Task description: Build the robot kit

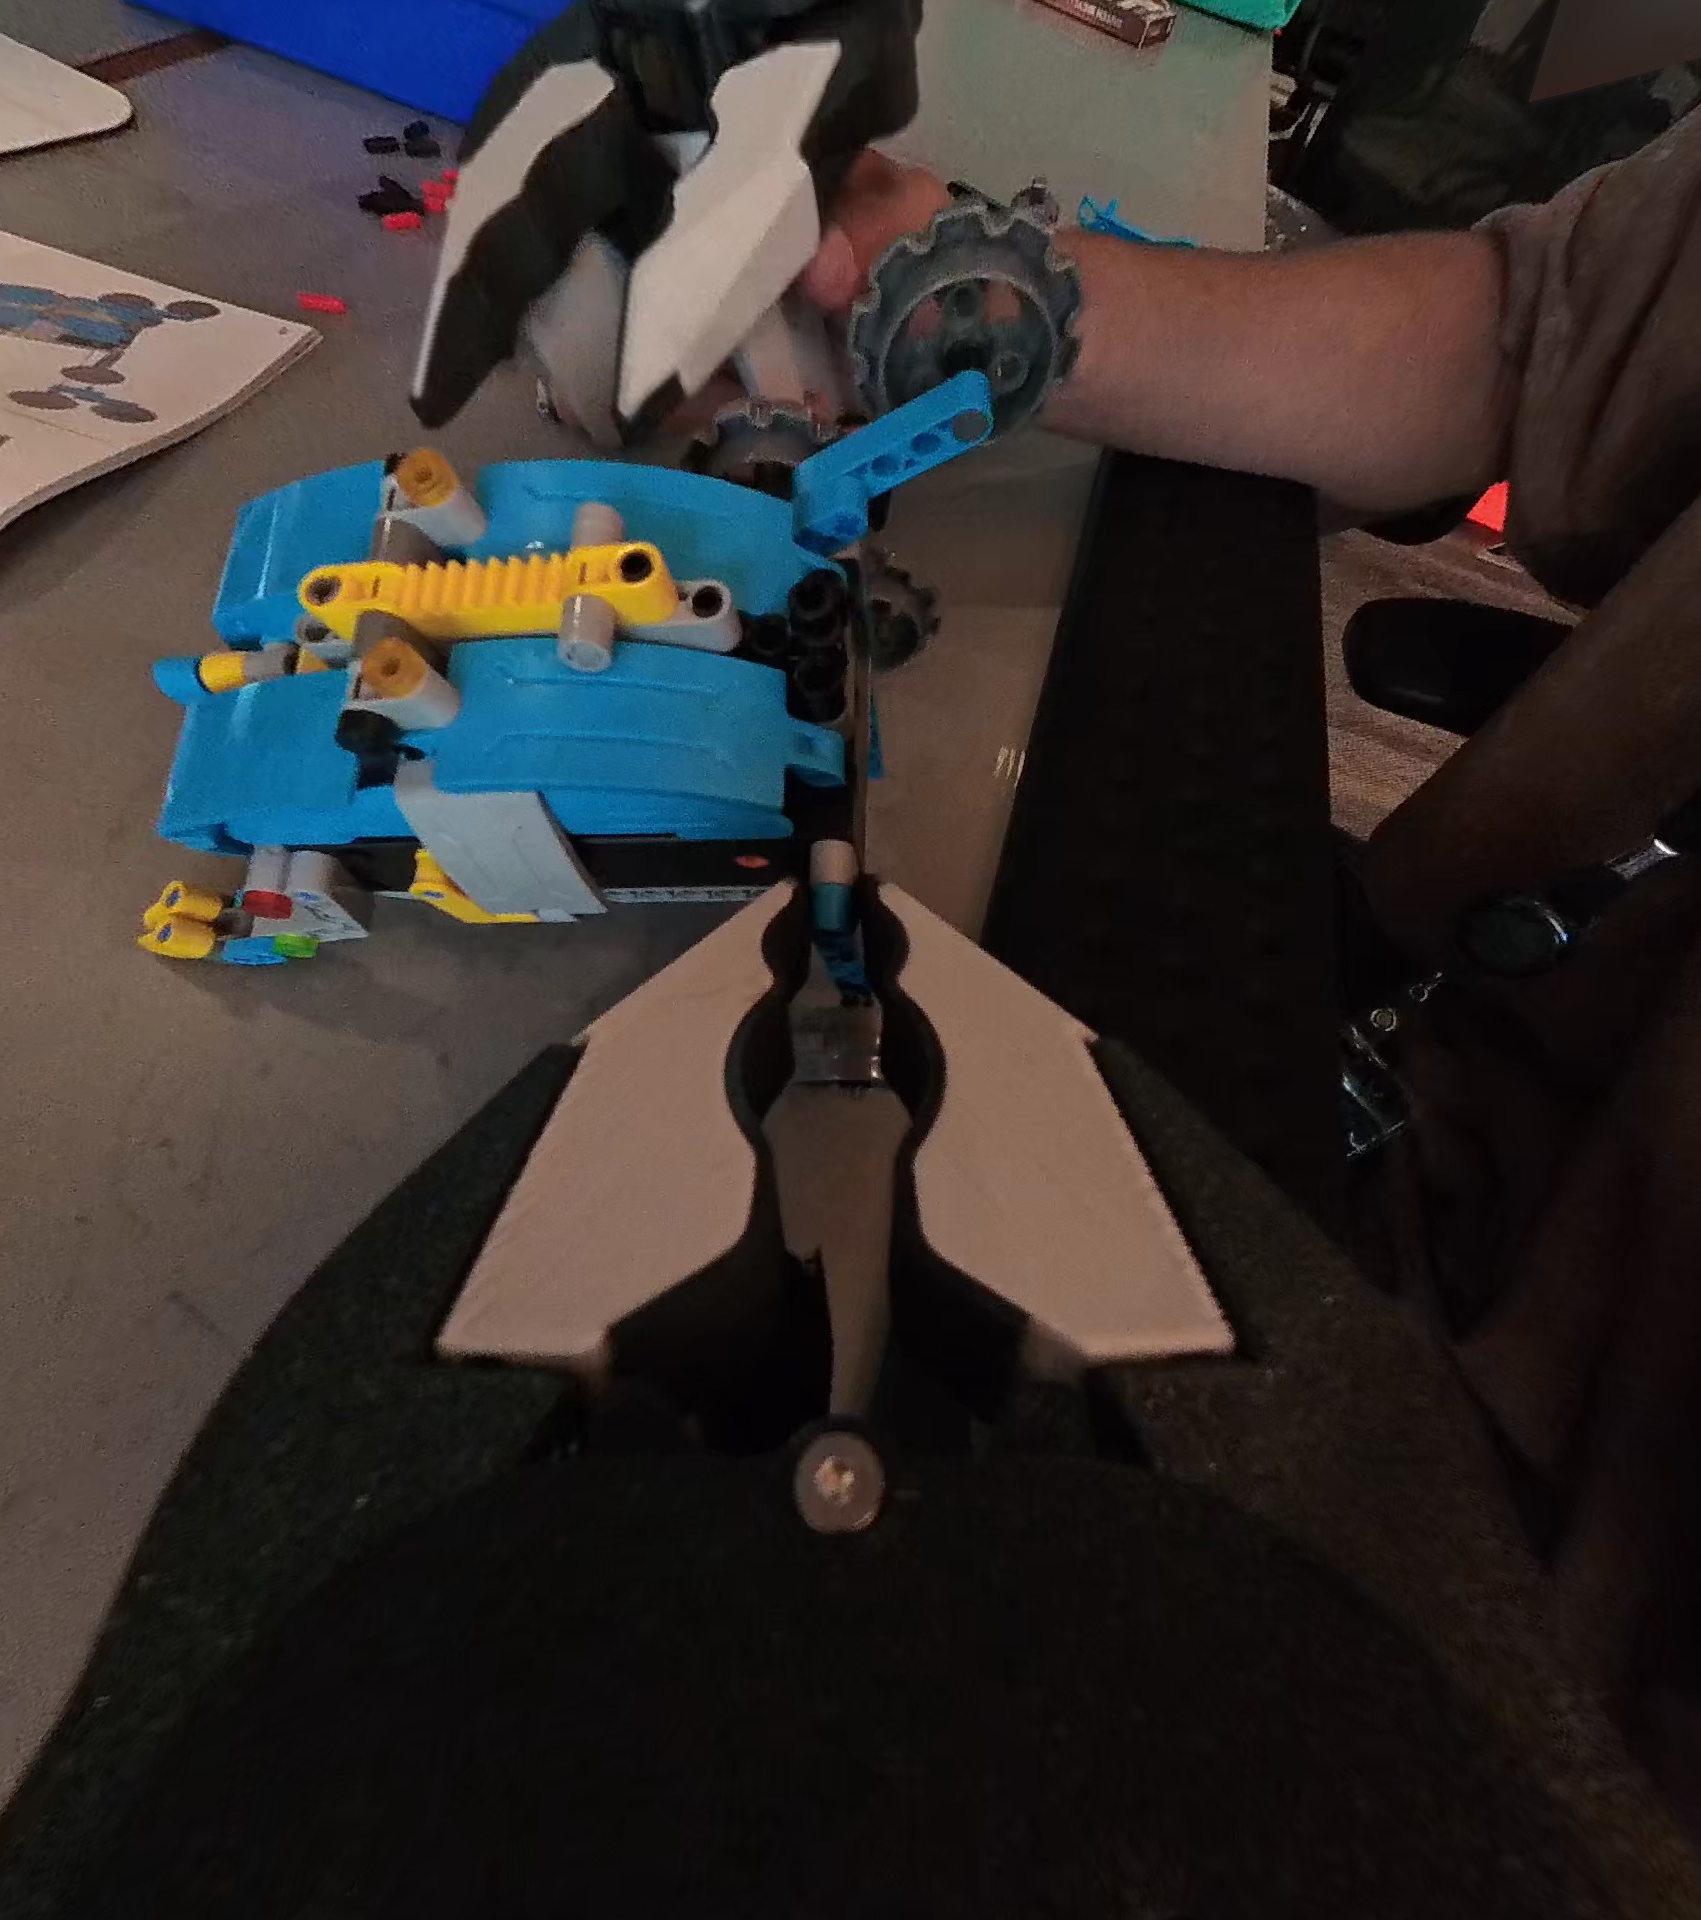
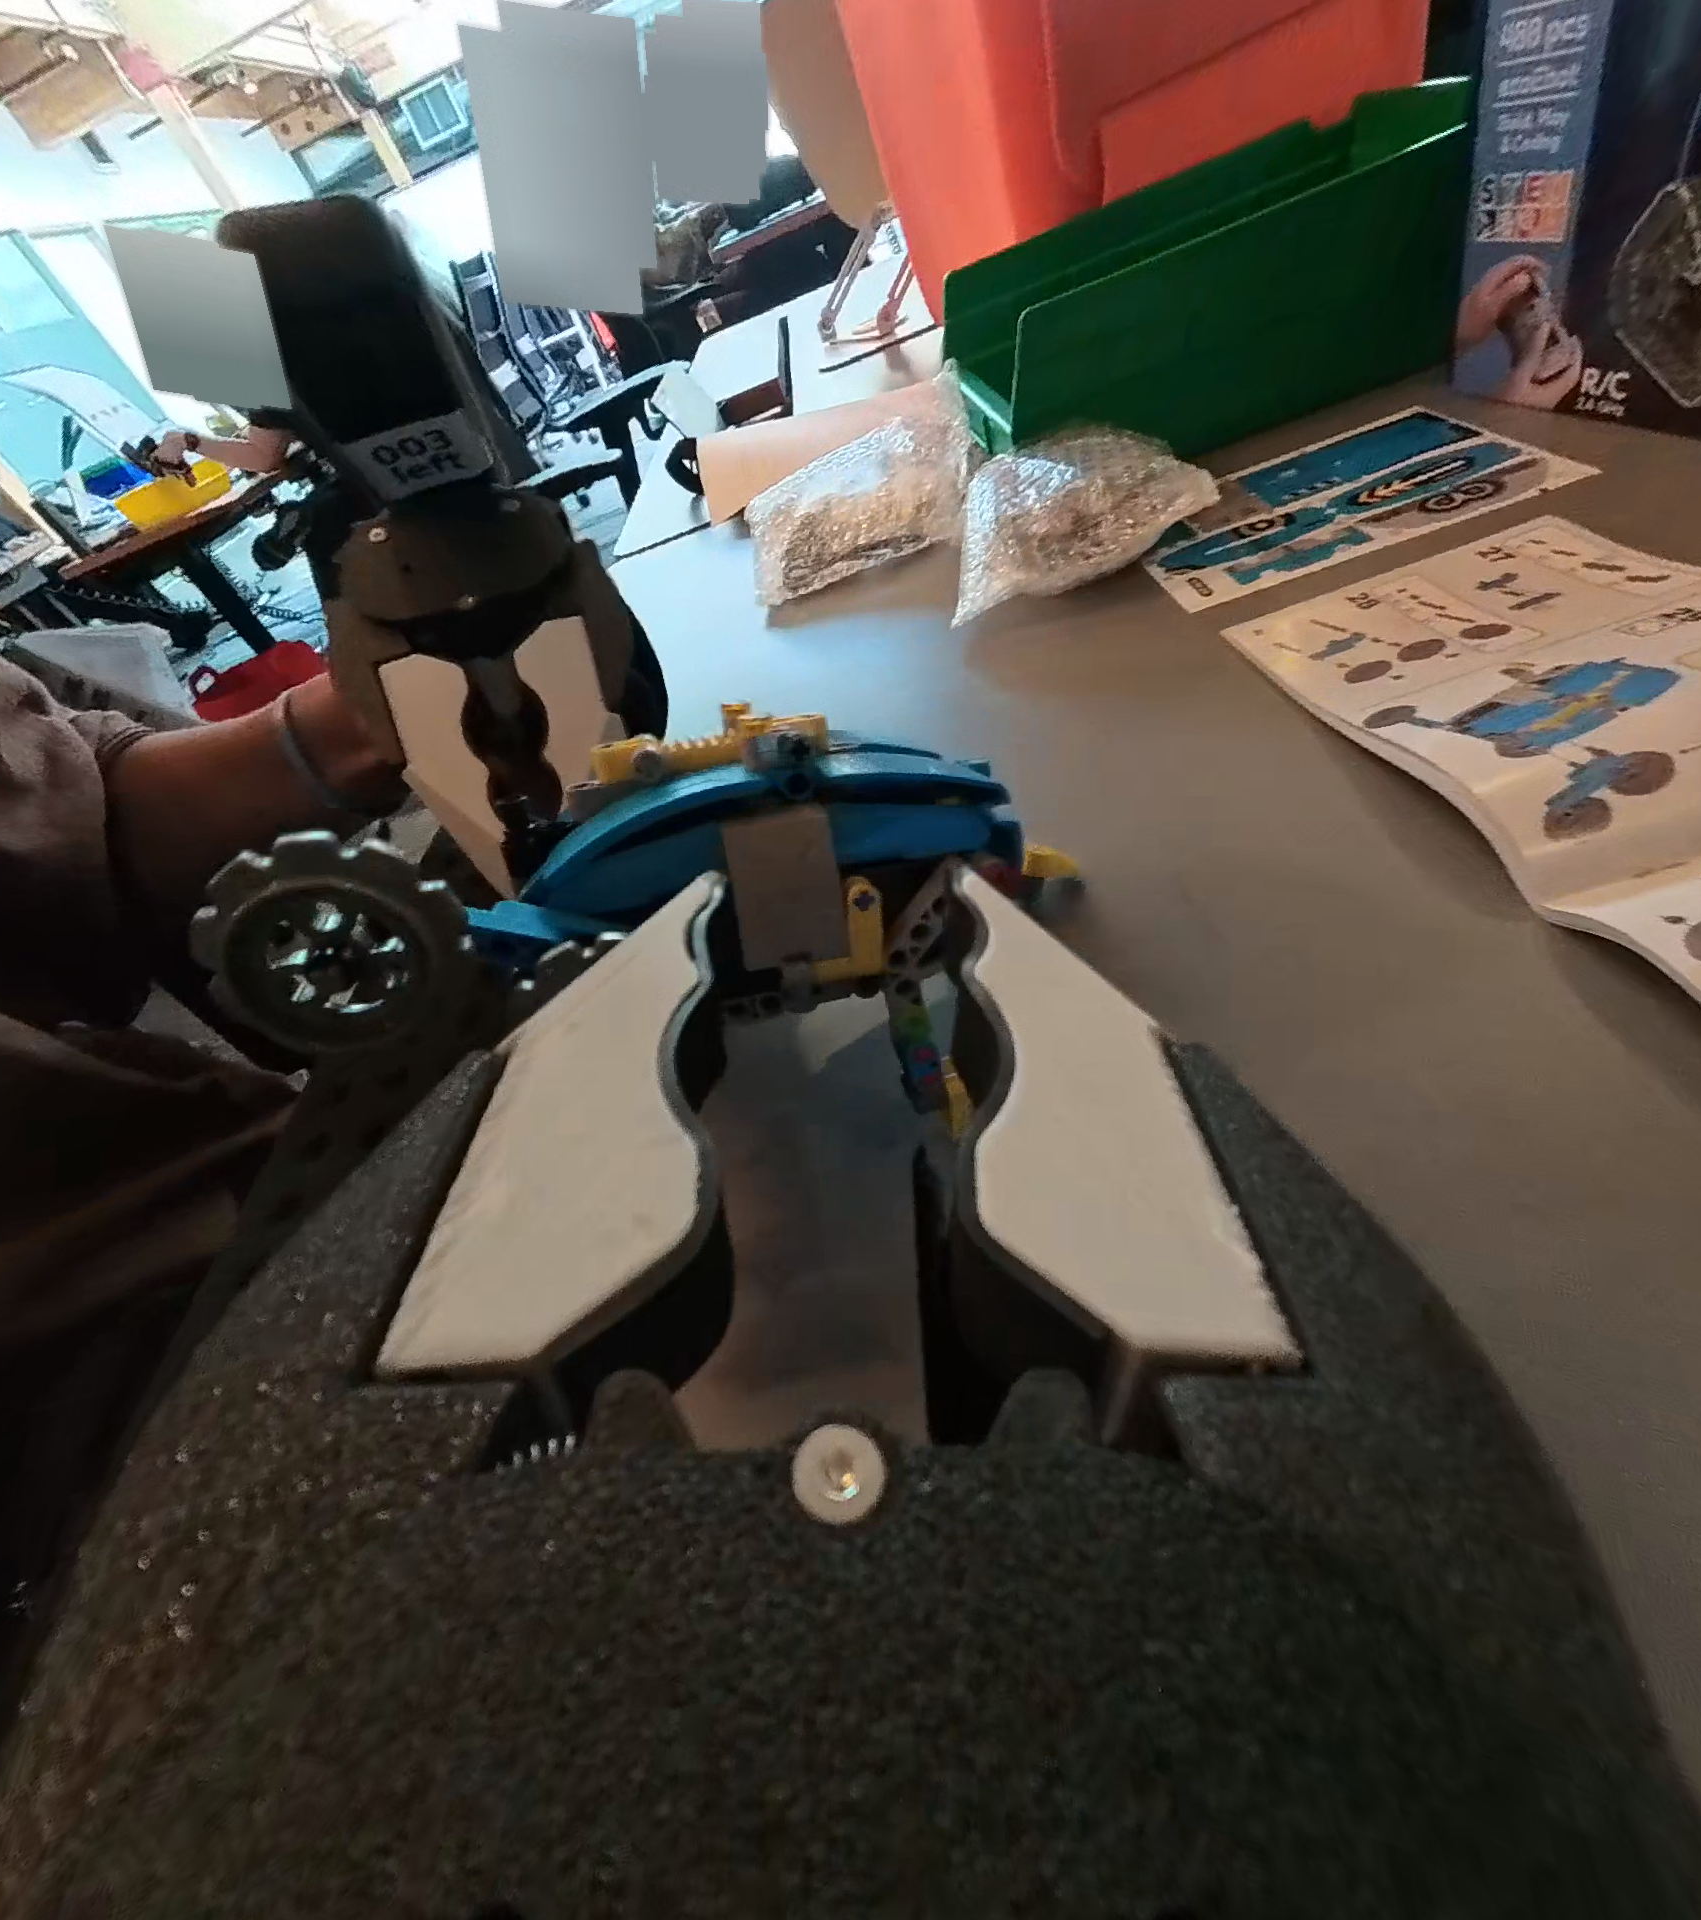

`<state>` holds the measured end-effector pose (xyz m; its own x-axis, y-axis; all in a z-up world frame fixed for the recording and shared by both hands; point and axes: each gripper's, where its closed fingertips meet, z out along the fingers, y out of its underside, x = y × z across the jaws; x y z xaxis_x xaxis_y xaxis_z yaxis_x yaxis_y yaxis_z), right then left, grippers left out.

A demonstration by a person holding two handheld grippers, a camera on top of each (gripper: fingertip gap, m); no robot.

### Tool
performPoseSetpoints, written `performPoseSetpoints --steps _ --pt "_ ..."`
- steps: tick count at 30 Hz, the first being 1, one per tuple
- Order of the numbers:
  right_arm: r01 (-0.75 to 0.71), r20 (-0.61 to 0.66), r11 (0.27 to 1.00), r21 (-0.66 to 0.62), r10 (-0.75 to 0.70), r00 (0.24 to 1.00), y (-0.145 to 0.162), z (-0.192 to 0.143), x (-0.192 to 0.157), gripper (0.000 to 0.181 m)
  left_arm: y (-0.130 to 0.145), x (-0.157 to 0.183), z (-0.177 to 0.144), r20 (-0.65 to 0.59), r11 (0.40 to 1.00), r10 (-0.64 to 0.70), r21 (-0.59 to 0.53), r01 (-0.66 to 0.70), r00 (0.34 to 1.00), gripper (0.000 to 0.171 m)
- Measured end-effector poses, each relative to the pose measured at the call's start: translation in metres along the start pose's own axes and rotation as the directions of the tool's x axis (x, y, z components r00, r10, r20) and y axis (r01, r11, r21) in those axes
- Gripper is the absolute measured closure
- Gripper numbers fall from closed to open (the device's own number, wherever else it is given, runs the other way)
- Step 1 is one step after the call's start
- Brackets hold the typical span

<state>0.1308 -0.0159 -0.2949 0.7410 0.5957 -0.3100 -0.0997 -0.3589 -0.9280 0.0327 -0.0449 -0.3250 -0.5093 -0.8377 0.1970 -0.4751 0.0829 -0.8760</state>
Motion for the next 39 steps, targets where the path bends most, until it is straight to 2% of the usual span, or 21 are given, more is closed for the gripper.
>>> performPoseSetpoints --steps 4,12,17,24,27,30,32,34,39 --pt "0.051 0.016 0.998 -0.032 -0.05 0.999 0.007 0.01 -0.007 0.148 -0.001 0.001 0.001 0.016 1.0 0.023 -0.004 -0.023 1.0 0.163" --pt "0.042 0.043 0.998 -0.037 -0.041 0.998 0.008 0.016 -0.008 0.151 -0.002 0.001 0.002 0.031 0.999 0.045 -0.015 -0.045 0.998 0.163" --pt "0.017 0.091 0.999 -0.032 -0.014 0.996 0.008 0.019 -0.014 0.159 -0.002 -0.002 -0.001 0.086 0.994 0.097 -0.055 -0.092 0.992 0.162" --pt "0.085 0.081 0.996 -0.025 -0.083 0.993 0.006 0.025 -0.014 0.155 0.001 0.001 -0.006 0.087 0.985 0.146 -0.11 -0.136 0.986 0.163" --pt "0.107 0.149 0.994 -0.011 -0.104 0.983 0.006 0.029 -0.016 0.153 0.002 0.005 -0.007 0.066 0.98 0.159 -0.13 -0.149 0.985 0.164" --pt "0.025 0.29 0.999 -0.039 -0.013 0.957 0.01 0.03 -0.024 0.156 0.003 0.01 -0.009 0.026 0.976 0.166 -0.148 -0.16 0.986 0.165" --pt "-0.031 0.386 0.998 -0.056 0.05 0.921 0.01 0.025 -0.033 0.148 0.005 0.014 -0.009 -0.009 0.972 0.171 -0.162 -0.17 0.985 0.165" --pt "-0.059 0.409 0.996 -0.071 0.083 0.909 0.011 0.024 -0.037 0.144 0.006 0.016 -0.01 -0.031 0.967 0.178 -0.182 -0.181 0.984 0.165" --pt "0.111 0.314 0.992 -0.059 -0.087 0.945 0.013 0.028 -0.031 0.151 0.005 0.016 -0.009 -0.036 0.956 0.202 -0.211 -0.205 0.979 0.164"
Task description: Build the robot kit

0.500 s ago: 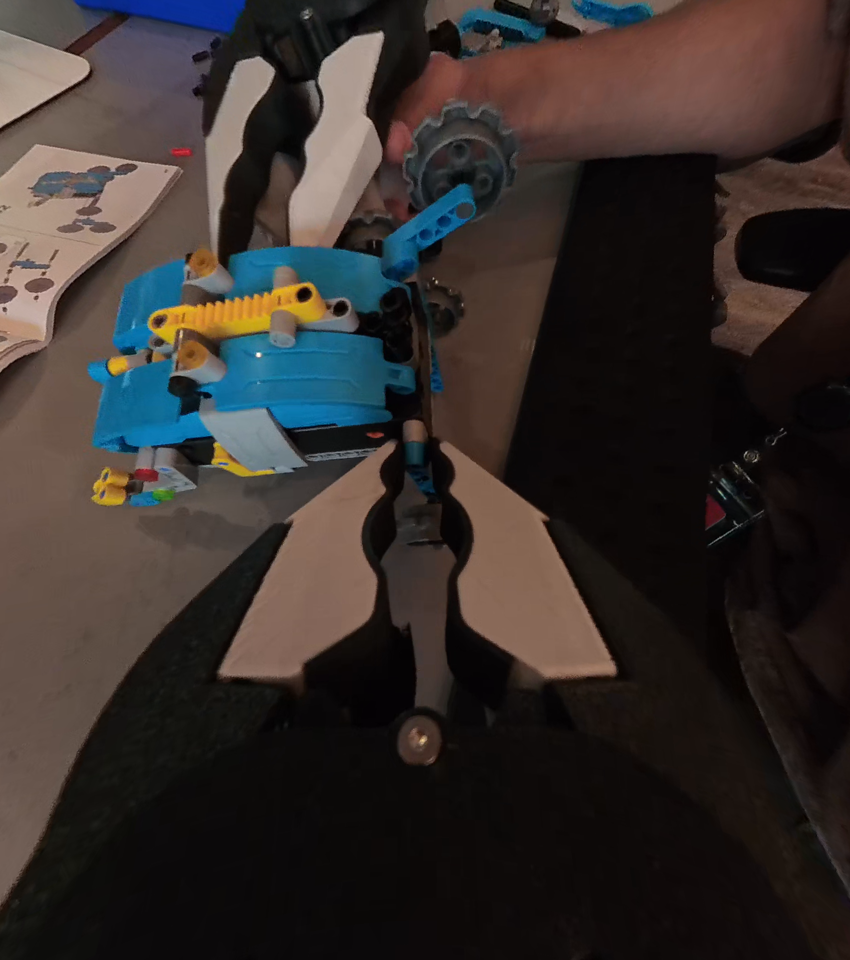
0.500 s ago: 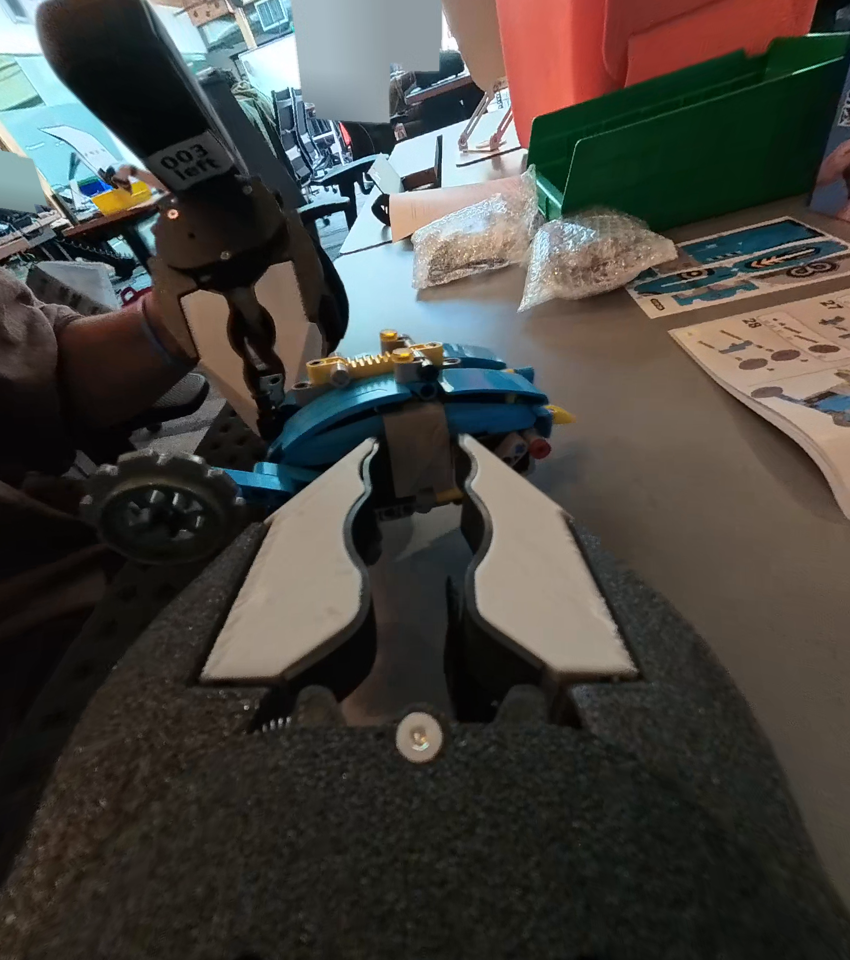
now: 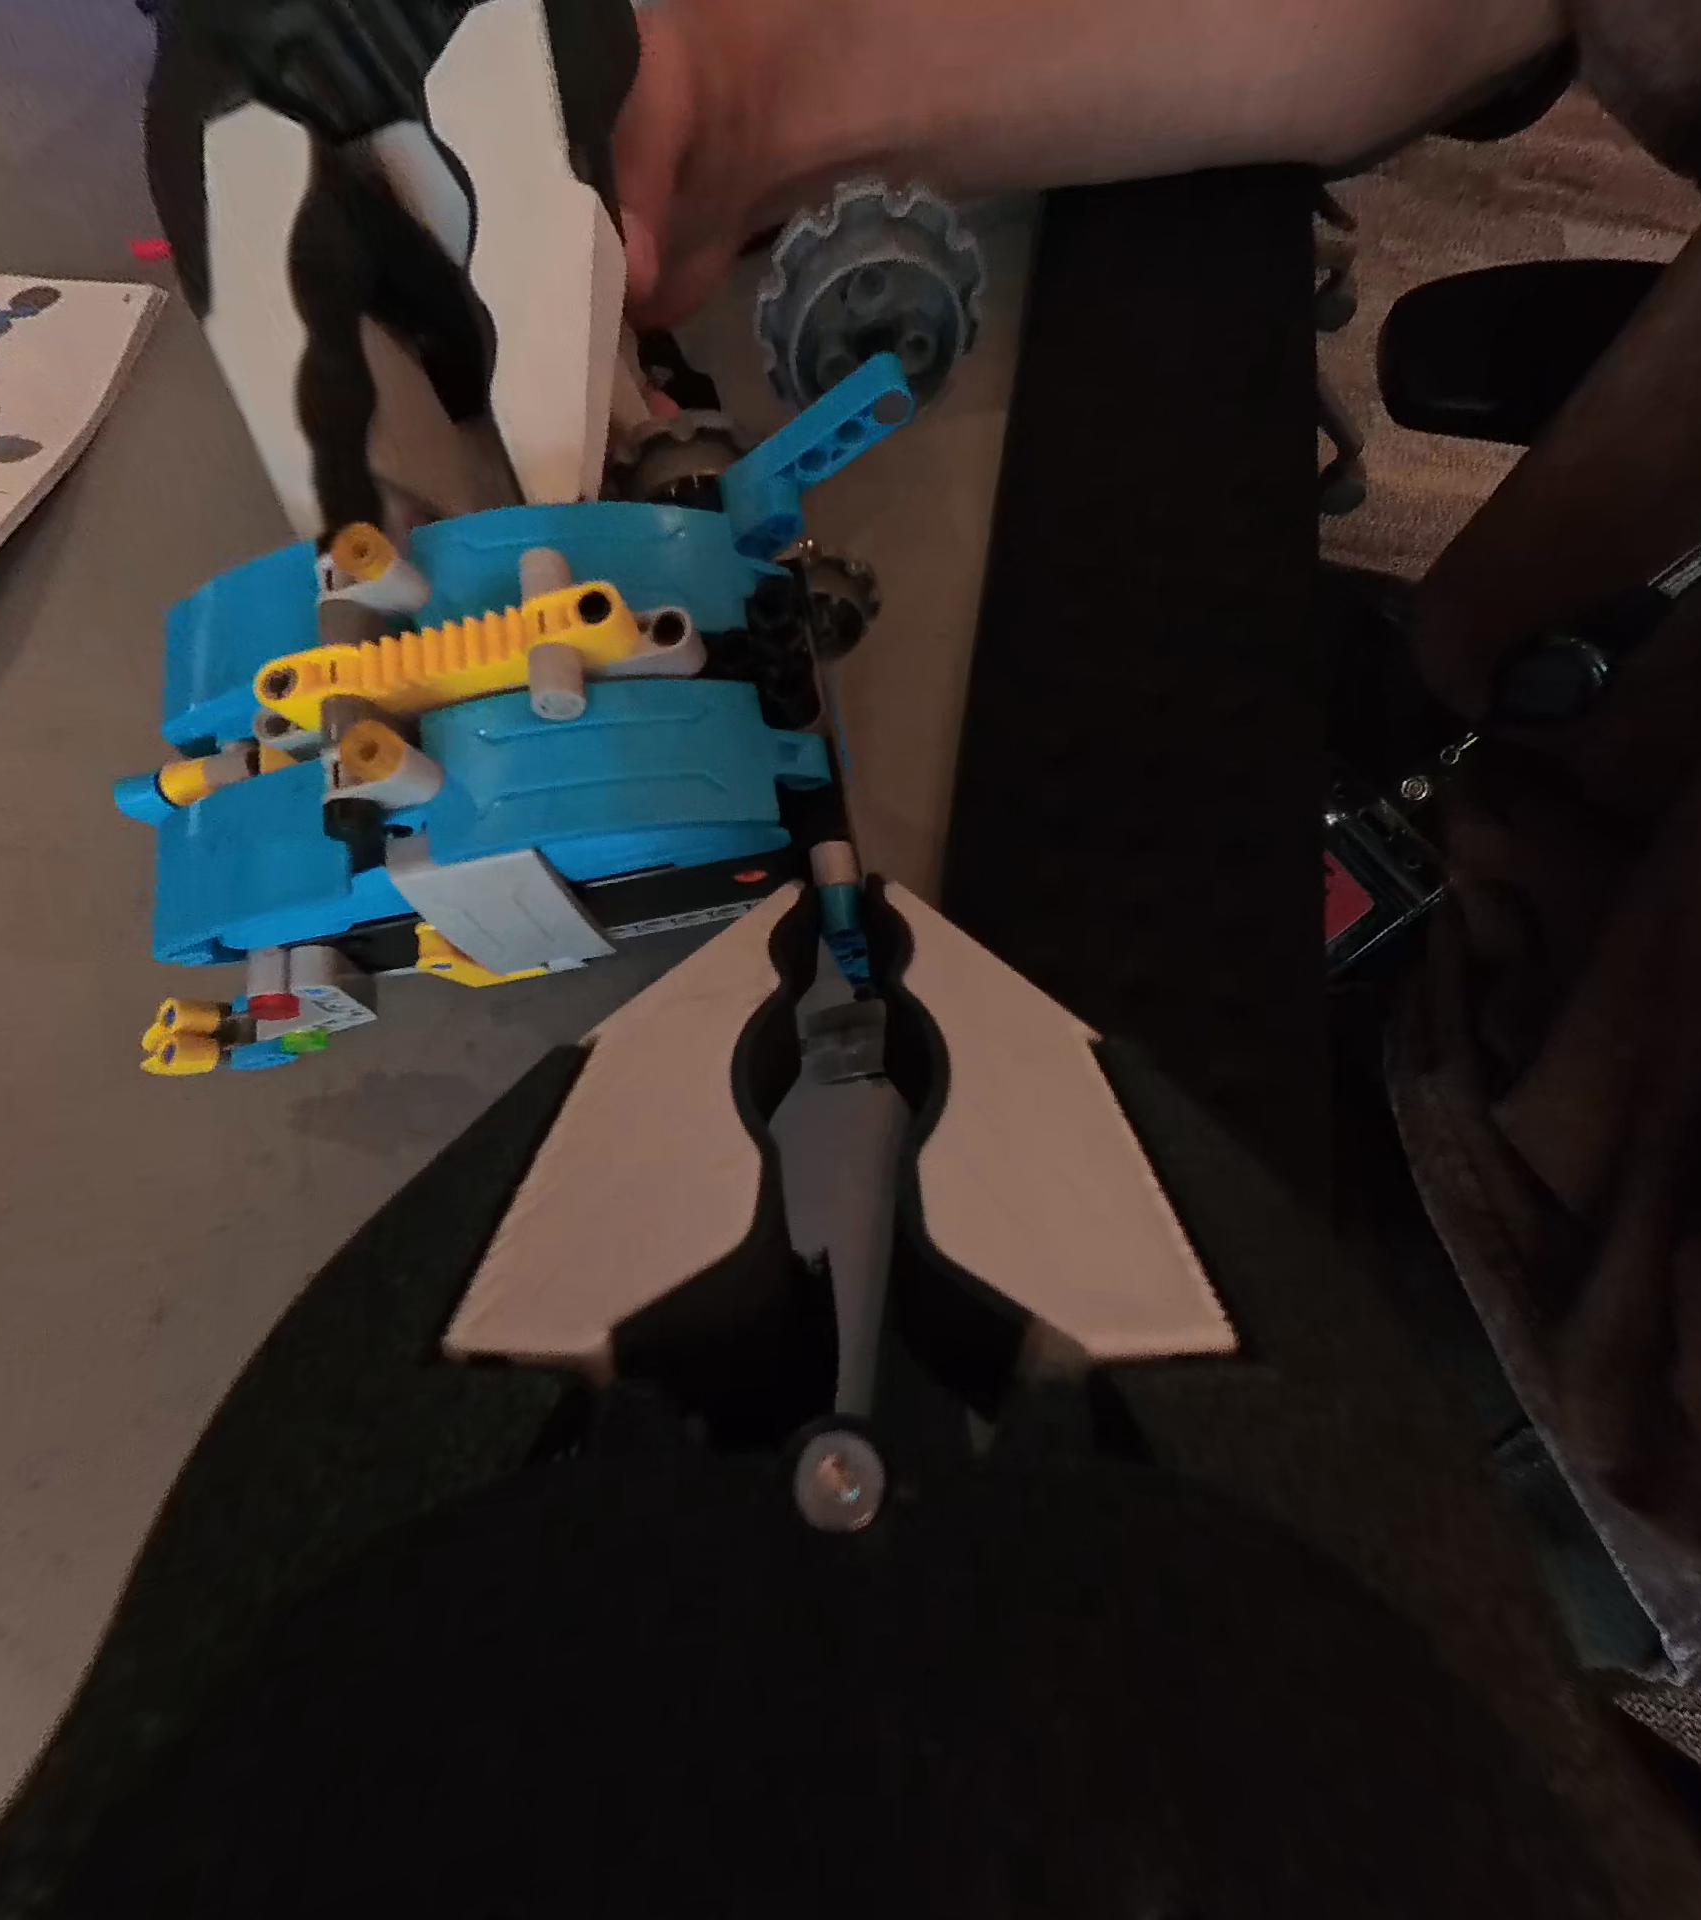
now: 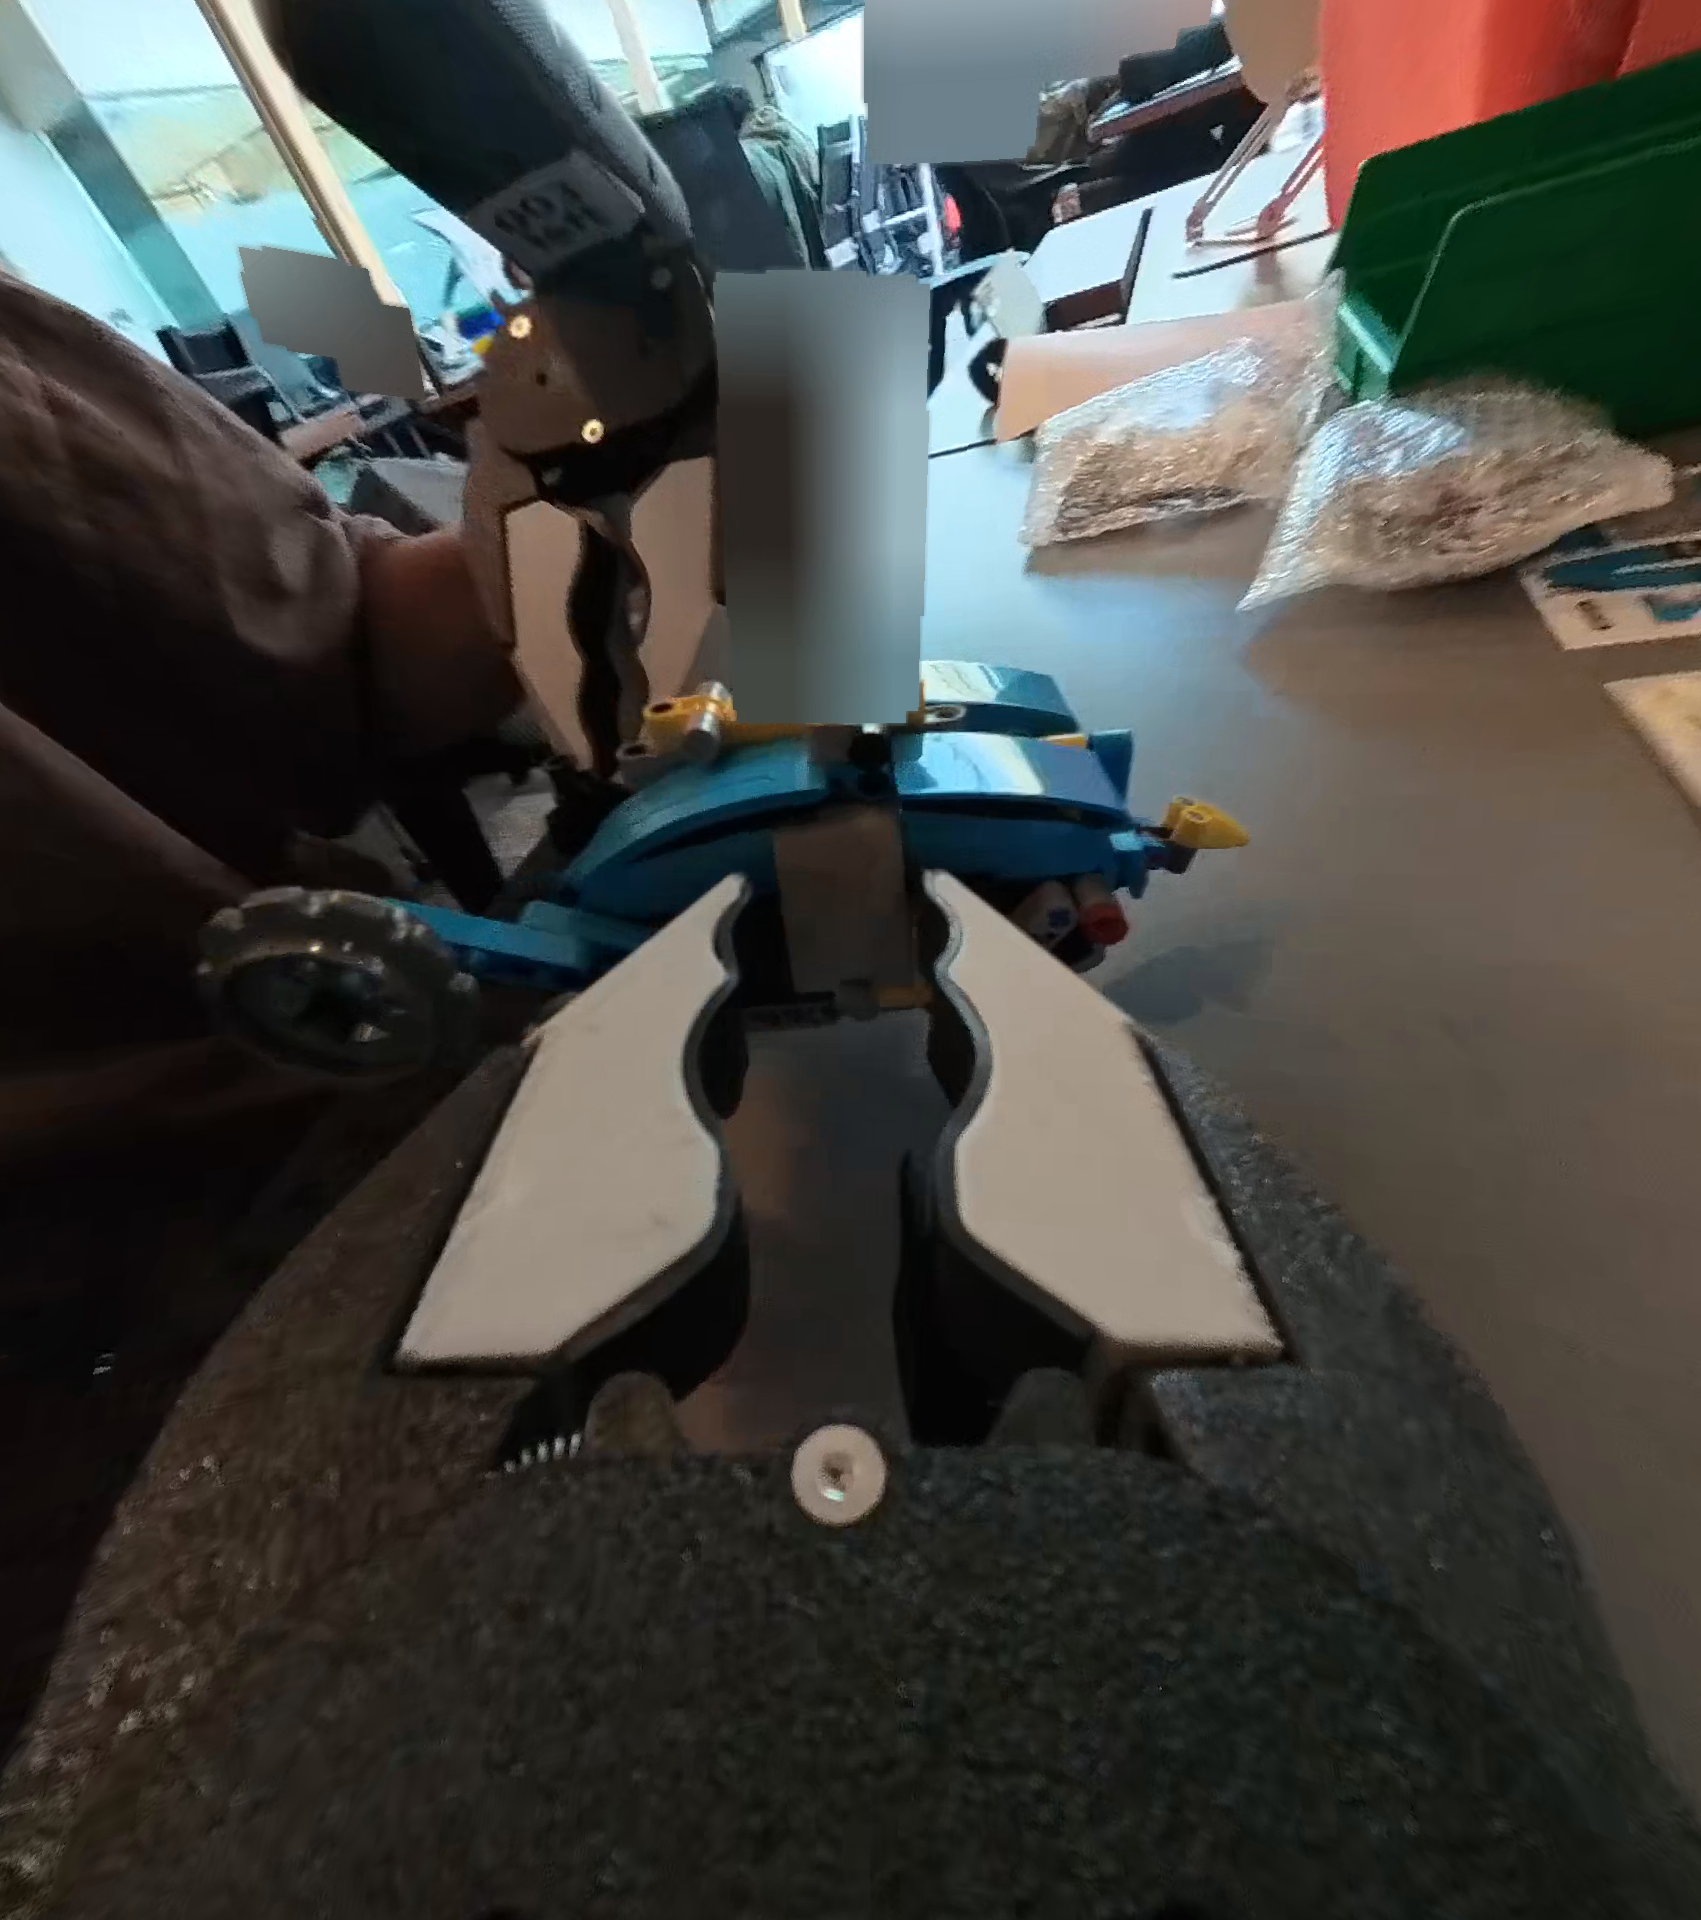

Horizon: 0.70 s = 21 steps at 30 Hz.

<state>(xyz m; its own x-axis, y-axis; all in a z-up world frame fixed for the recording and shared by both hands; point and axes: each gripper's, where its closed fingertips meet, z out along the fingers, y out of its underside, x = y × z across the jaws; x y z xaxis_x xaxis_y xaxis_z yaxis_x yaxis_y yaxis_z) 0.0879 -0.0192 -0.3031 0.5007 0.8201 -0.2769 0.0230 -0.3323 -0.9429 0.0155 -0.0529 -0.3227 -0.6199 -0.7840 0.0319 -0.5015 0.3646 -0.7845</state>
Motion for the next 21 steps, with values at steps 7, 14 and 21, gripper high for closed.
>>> performPoseSetpoints --steps 7,14,21 --pt "0.044 -0.021 0.999 -0.007 -0.044 0.999 0.0 0.0 -0.004 0.154 0.0 0.0 0.0 0.007 1.0 -0.006 -0.004 0.006 1.0 0.165" --pt "0.032 -0.024 0.999 -0.014 -0.032 0.999 0.001 -0.002 -0.002 0.158 0.0 0.0 0.0 0.003 0.999 -0.027 0.02 0.027 1.0 0.165" --pt "0.043 -0.013 0.999 -0.025 -0.043 0.999 0.002 -0.006 -0.005 0.158 0.001 -0.001 -0.001 -0.004 0.999 -0.039 0.034 0.039 0.999 0.165"
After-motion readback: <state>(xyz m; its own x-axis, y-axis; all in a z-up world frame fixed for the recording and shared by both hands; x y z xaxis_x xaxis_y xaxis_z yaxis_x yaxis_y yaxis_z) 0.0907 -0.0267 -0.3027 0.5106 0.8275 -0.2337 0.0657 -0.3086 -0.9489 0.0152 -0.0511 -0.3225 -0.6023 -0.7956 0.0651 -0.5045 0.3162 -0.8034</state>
